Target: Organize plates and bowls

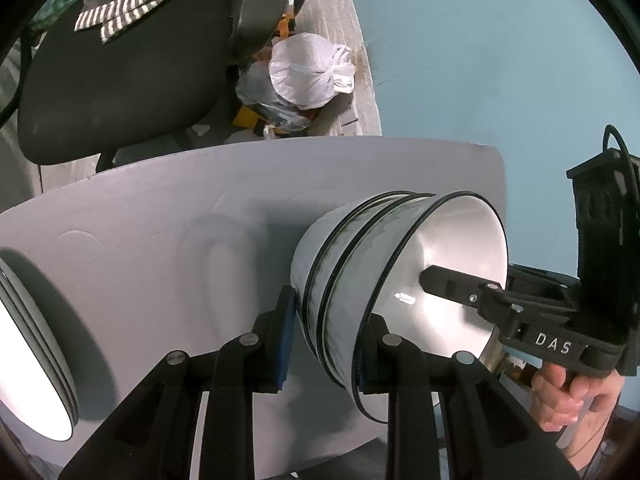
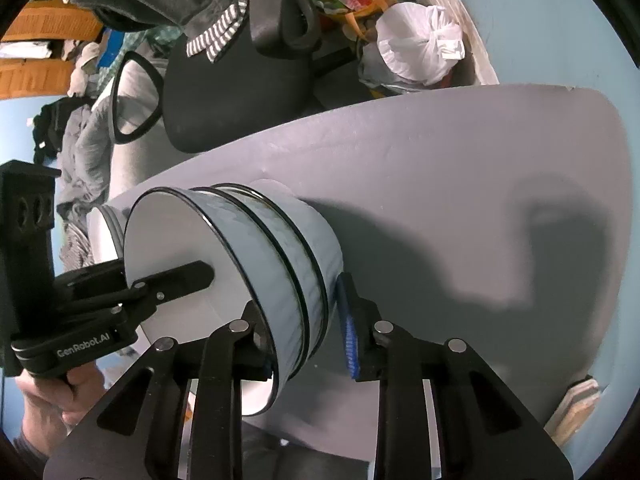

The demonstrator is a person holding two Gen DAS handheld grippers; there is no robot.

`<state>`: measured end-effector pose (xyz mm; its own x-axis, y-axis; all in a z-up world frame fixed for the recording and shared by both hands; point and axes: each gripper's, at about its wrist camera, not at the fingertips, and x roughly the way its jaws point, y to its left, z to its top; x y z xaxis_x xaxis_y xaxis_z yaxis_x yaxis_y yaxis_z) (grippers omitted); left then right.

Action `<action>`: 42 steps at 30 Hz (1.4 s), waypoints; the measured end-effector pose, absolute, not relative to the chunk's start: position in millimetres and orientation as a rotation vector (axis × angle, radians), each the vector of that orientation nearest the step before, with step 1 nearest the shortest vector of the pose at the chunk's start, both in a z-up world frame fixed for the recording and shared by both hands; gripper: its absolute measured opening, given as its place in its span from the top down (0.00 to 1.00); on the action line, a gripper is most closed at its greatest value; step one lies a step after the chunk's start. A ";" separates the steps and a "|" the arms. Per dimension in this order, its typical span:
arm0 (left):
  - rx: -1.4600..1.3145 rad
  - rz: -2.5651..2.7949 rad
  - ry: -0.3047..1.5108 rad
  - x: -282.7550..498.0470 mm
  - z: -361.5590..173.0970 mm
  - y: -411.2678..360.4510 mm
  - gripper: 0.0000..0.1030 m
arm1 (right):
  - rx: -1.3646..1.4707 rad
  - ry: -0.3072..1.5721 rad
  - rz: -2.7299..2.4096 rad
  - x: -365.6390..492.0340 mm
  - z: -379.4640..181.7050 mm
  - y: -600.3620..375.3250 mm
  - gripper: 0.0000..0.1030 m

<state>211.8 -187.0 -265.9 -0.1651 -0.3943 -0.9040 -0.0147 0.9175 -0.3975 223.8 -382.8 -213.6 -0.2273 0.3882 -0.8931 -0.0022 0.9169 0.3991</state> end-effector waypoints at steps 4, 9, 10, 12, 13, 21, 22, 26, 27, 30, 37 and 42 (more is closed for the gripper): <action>-0.322 -0.331 1.716 209.9 -265.1 -187.0 0.77 | 0.264 1.779 0.365 223.2 -211.7 -379.5 0.78; -0.322 -0.316 1.722 207.1 -265.7 -185.7 0.77 | 0.265 1.798 0.349 222.5 -213.2 -377.3 0.78; -0.322 -0.311 1.722 207.2 -265.5 -185.6 0.77 | 0.269 1.798 0.345 222.1 -213.1 -377.3 0.78; -0.320 -0.307 1.721 205.7 -264.6 -184.1 0.77 | 0.268 1.802 0.346 219.9 -212.5 -375.4 0.78; -0.321 -0.305 1.720 204.7 -263.7 -183.2 0.77 | 0.271 1.803 0.347 218.8 -212.7 -375.3 0.78; -0.334 -0.300 1.715 196.6 -255.9 -174.5 0.77 | 0.274 1.802 0.358 214.0 -207.4 -368.7 0.78; -0.336 -0.300 1.714 196.1 -255.3 -173.3 0.77 | 0.270 1.802 0.360 213.4 -206.3 -367.4 0.78; -0.344 -0.295 1.706 192.5 -252.2 -166.9 0.77 | 0.262 1.799 0.363 211.9 -202.6 -361.4 0.79; -0.345 -0.293 1.704 191.8 -251.4 -165.6 0.77 | 0.260 1.797 0.364 211.0 -201.5 -359.7 0.78; -0.348 -0.288 1.697 187.8 -248.7 -159.3 0.77 | 0.249 1.795 0.374 209.1 -199.5 -353.5 0.78; -0.371 -0.264 1.676 178.3 -239.0 -137.1 0.77 | 0.218 1.789 0.391 205.0 -191.9 -332.1 0.79; -0.390 -0.243 1.656 169.6 -229.3 -115.5 0.77 | 0.185 1.784 0.412 201.6 -185.8 -311.6 0.79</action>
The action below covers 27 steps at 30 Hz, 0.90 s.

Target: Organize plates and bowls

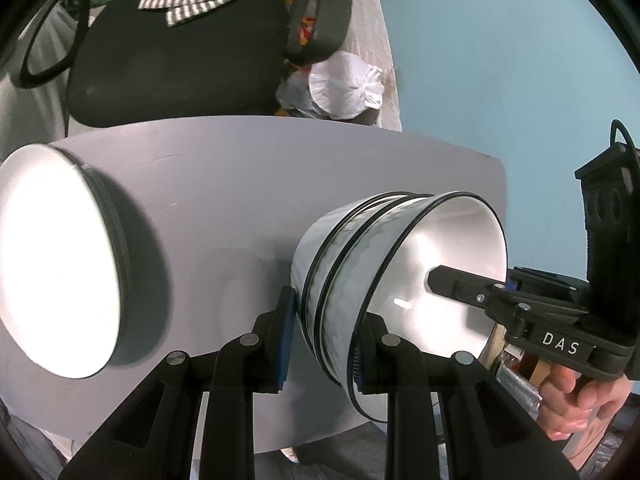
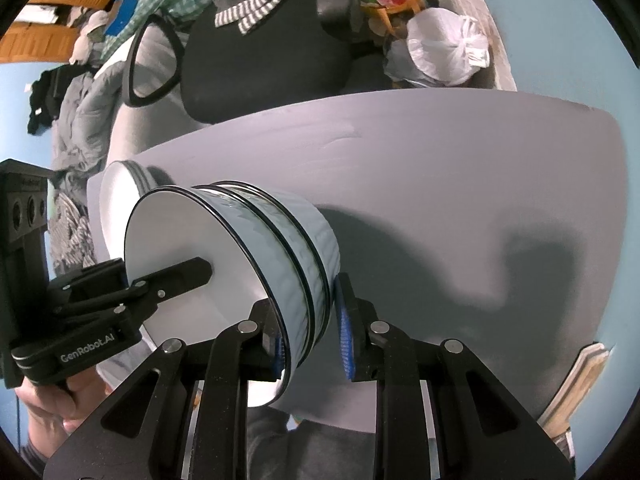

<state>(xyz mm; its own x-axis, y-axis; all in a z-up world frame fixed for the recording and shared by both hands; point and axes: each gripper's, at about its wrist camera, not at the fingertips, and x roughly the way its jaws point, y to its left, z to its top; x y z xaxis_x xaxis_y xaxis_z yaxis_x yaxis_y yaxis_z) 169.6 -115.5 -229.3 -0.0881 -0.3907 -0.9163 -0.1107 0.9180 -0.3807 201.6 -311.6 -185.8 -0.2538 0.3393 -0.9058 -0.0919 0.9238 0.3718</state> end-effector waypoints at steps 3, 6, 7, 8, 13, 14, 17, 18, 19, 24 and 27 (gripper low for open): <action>-0.405 -0.228 1.645 161.8 -224.1 -100.1 0.77 | 0.165 1.781 0.429 199.2 -182.1 -297.0 0.79; -0.420 -0.211 1.633 154.4 -219.0 -86.4 0.77 | 0.148 1.778 0.444 197.7 -179.1 -282.3 0.79; -0.424 -0.206 1.629 152.0 -217.3 -81.9 0.77 | 0.143 1.777 0.449 197.0 -177.8 -275.5 0.79; -0.430 -0.201 1.625 150.0 -215.2 -76.6 0.77 | 0.136 1.775 0.455 196.6 -176.7 -270.2 0.79; -0.453 -0.177 1.597 140.3 -205.1 -52.5 0.77 | 0.108 1.766 0.483 196.1 -170.5 -245.0 0.79; -0.457 -0.172 1.591 138.0 -203.3 -46.5 0.77 | 0.104 1.764 0.487 196.1 -169.4 -239.8 0.79; -0.473 -0.156 1.576 131.4 -197.2 -30.9 0.77 | 0.084 1.758 0.502 195.7 -166.8 -221.6 0.79; -0.477 -0.147 1.572 129.1 -195.1 -25.6 0.77 | 0.077 1.757 0.505 195.5 -166.4 -217.1 0.80; -0.479 -0.142 1.567 127.0 -193.4 -20.6 0.77 | 0.073 1.758 0.510 195.2 -166.3 -212.4 0.80; -0.509 -0.110 1.549 119.0 -188.9 5.7 0.77 | 0.039 1.755 0.546 192.0 -164.7 -184.6 0.80; -0.520 -0.093 1.542 114.8 -187.5 19.1 0.77 | 0.030 1.755 0.557 190.8 -165.8 -170.4 0.81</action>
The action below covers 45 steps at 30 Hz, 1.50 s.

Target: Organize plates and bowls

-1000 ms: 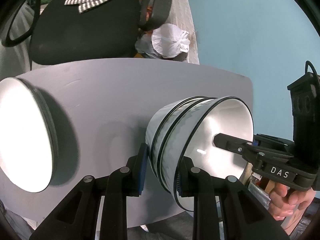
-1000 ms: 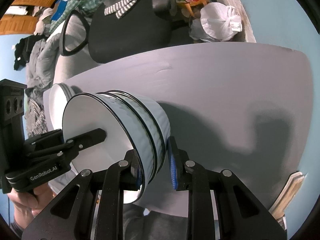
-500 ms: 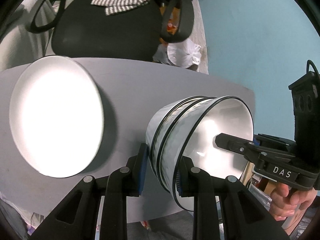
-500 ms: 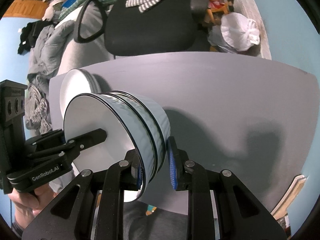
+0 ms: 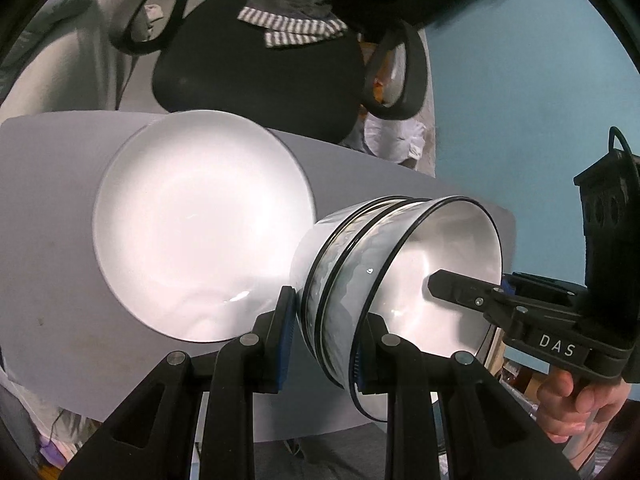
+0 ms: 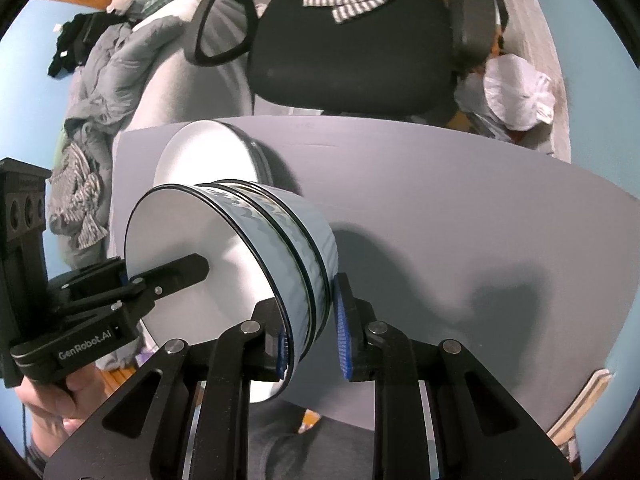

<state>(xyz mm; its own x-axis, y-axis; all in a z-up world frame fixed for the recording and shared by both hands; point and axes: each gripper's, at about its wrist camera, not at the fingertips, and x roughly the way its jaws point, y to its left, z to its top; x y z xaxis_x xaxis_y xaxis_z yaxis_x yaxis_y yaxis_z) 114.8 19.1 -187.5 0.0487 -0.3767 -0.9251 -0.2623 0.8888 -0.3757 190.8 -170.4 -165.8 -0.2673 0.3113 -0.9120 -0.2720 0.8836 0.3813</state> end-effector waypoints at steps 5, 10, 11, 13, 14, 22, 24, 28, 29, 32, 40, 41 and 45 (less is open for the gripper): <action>-0.531 -0.065 1.531 108.7 -180.8 40.5 0.77 | 0.012 1.754 0.574 188.7 -165.9 -148.8 0.81; -0.539 -0.050 1.522 105.2 -176.7 63.1 0.77 | -0.004 1.751 0.594 192.4 -166.6 -128.6 0.81; -0.542 -0.044 1.521 104.6 -176.8 68.9 0.77 | -0.007 1.750 0.598 192.5 -167.0 -125.2 0.81; -0.547 -0.033 1.520 103.5 -177.8 77.9 0.77 | -0.013 1.750 0.604 193.0 -168.1 -116.1 0.81; -0.551 -0.027 1.519 102.7 -178.0 83.2 0.77 | -0.018 1.750 0.609 192.8 -169.1 -110.5 0.81; -0.575 0.000 1.535 103.7 -196.0 114.2 0.77 | -0.024 1.773 0.620 193.7 -183.4 -79.8 0.81; -0.571 0.005 1.545 105.2 -201.5 116.7 0.77 | -0.029 1.780 0.616 194.3 -186.4 -74.6 0.81; -0.555 0.011 1.561 107.8 -208.2 119.4 0.77 | -0.035 1.793 0.613 194.7 -192.7 -66.3 0.81; -0.555 0.011 1.565 108.0 -210.2 121.0 0.77 | -0.037 1.796 0.611 194.6 -194.2 -64.7 0.81; -0.558 0.011 1.572 109.1 -213.9 124.0 0.77 | -0.043 1.799 0.611 194.3 -196.7 -60.2 0.81; -0.570 0.008 1.577 108.1 -220.6 121.6 0.77 | -0.054 1.810 0.601 193.3 -202.9 -56.4 0.81; -0.570 0.006 1.572 108.0 -220.4 121.7 0.77 | -0.053 1.808 0.599 193.7 -203.4 -57.0 0.81; -0.550 -0.002 1.576 108.3 -220.3 120.6 0.77 | -0.054 1.799 0.601 194.3 -202.6 -55.2 0.81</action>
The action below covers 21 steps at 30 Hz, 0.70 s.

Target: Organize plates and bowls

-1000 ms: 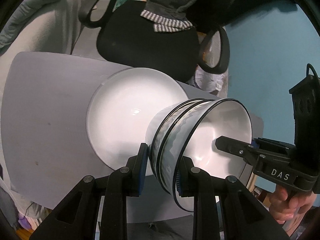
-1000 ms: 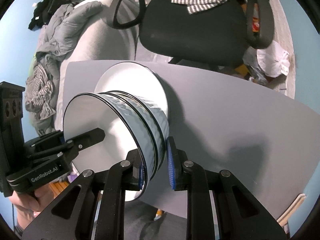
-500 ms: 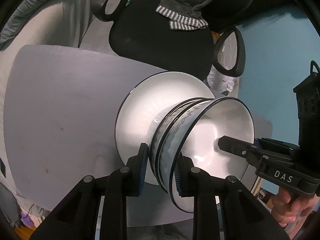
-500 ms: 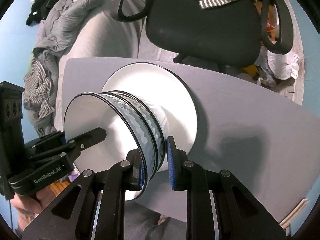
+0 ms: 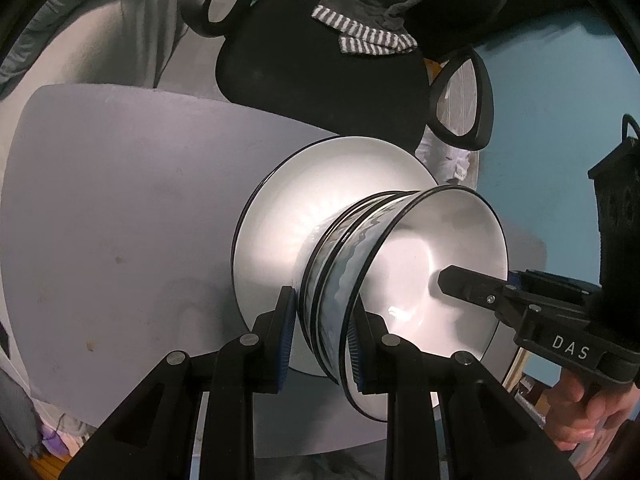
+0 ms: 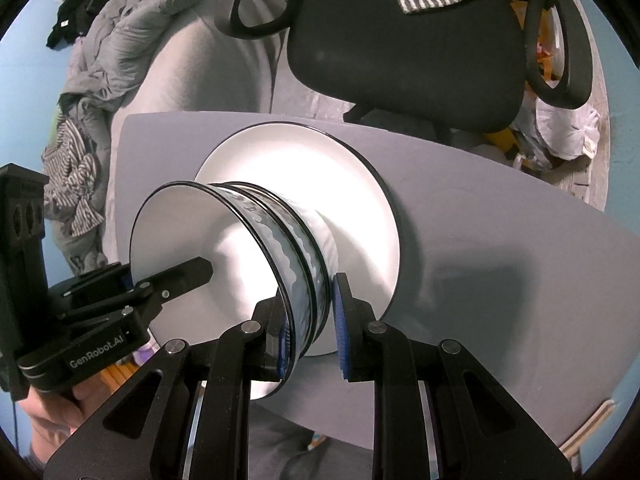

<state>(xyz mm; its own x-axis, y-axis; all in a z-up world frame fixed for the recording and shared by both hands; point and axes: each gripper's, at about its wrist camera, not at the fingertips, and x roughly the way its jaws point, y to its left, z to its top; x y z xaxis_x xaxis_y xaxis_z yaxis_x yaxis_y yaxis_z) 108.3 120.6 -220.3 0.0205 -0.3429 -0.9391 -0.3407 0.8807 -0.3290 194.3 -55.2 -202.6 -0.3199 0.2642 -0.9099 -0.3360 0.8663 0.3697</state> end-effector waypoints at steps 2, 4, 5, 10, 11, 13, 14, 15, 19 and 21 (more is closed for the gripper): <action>-0.540 -0.004 1.574 108.0 -220.5 118.3 0.77 | -0.061 1.799 0.601 194.1 -202.8 -54.6 0.81; -0.531 -0.010 1.573 107.7 -220.8 116.1 0.75 | -0.063 1.798 0.600 194.4 -202.7 -54.5 0.80; -0.542 -0.021 1.568 107.4 -221.0 115.7 0.70 | -0.057 1.800 0.598 194.5 -202.6 -55.1 0.80; -0.551 -0.020 1.548 105.6 -218.3 117.8 0.62 | -0.059 1.791 0.610 193.5 -202.0 -55.1 0.72; -0.540 -0.013 1.542 105.0 -216.6 117.8 0.56 | -0.075 1.778 0.607 192.1 -200.1 -53.8 0.72; -0.505 0.011 1.529 103.4 -212.6 117.9 0.47 | -0.103 1.756 0.604 189.4 -196.5 -49.9 0.68; -0.480 0.026 1.520 102.2 -209.4 117.9 0.45 | -0.118 1.743 0.602 188.2 -194.4 -48.7 0.65; -0.467 0.034 1.517 101.4 -208.6 118.7 0.44 | -0.137 1.725 0.594 186.7 -191.5 -48.3 0.58; -0.415 0.067 1.486 95.4 -196.1 119.0 0.34 | -0.180 1.658 0.555 183.6 -179.8 -51.0 0.45; -0.379 0.091 1.450 91.9 -184.8 118.8 0.34 | -0.202 1.620 0.537 180.8 -171.0 -53.0 0.44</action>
